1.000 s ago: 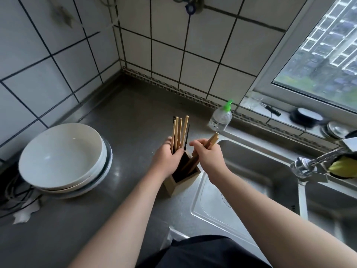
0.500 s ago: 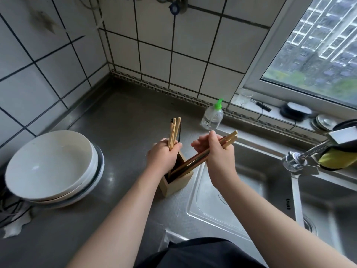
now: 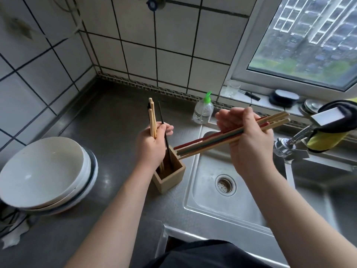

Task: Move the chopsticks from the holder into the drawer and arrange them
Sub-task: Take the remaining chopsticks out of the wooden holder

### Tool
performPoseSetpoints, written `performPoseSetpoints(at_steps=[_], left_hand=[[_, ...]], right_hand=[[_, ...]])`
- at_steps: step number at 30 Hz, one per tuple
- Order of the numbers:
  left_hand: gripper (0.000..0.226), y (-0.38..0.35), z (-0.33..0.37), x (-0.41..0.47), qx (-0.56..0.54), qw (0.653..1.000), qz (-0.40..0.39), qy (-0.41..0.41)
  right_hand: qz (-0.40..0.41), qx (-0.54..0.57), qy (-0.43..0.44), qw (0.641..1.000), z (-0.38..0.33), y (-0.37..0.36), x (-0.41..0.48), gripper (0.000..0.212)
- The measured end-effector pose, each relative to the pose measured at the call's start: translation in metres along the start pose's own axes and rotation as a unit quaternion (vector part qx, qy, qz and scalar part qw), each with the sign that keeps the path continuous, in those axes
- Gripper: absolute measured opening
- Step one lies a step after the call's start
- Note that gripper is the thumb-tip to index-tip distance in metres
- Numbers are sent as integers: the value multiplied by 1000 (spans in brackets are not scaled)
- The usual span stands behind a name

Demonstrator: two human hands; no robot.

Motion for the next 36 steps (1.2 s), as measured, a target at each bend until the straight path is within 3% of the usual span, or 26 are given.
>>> performPoseSetpoints(at_steps=[8, 14, 19, 25, 31, 36], left_hand=[[23, 5, 69, -27, -27, 988, 49, -143], [24, -36, 112, -64, -105, 971, 13, -213], [23, -112, 123, -125, -132, 962, -87, -223], [21, -210, 117, -253, -91, 947, -233, -203], [23, -303, 77, -407, -57, 908, -378, -172], [30, -361, 54, -542, -13, 865, -470, -176]], right_hand=[[15, 52, 79, 995, -58, 38, -3, 31], [69, 38, 119, 990, -99, 102, -24, 33], [134, 15, 140, 981, -140, 189, -64, 34], [231, -30, 177, 956, -196, 319, -148, 31], [334, -67, 235, 910, -235, 459, -256, 35], [395, -95, 235, 883, -259, 560, -352, 34]])
Point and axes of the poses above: each hand's wrist, its own x-axis towards the middle knuckle, its own y-axis out of the back of the hand, z = x × y, the point moved 7 cm from there along x, towards the middle knuckle, and after that the axes turned 7 degrees about y, right-handed, at the moved point
